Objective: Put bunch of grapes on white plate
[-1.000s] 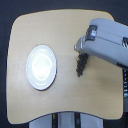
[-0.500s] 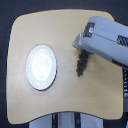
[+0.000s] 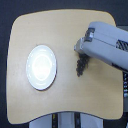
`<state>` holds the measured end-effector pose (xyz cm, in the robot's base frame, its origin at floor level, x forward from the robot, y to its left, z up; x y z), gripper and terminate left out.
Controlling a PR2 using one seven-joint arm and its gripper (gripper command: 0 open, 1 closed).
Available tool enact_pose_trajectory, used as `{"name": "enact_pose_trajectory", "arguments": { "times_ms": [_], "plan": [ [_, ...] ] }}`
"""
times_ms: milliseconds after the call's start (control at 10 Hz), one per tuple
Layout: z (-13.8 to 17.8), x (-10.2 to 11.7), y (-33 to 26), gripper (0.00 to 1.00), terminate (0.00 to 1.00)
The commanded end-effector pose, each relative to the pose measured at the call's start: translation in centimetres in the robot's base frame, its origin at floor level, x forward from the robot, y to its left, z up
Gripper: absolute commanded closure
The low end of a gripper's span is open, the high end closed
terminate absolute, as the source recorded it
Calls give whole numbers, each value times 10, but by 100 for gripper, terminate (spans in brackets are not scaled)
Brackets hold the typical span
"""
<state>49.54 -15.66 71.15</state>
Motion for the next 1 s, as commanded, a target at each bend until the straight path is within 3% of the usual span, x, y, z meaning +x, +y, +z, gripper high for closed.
{"name": "enact_pose_trajectory", "arguments": {
  "times_ms": [0,100,900],
  "plan": [
    [-1,-7,11,0,0],
    [1,-9,17,100,0],
    [13,-4,21,100,0]
  ]
}}
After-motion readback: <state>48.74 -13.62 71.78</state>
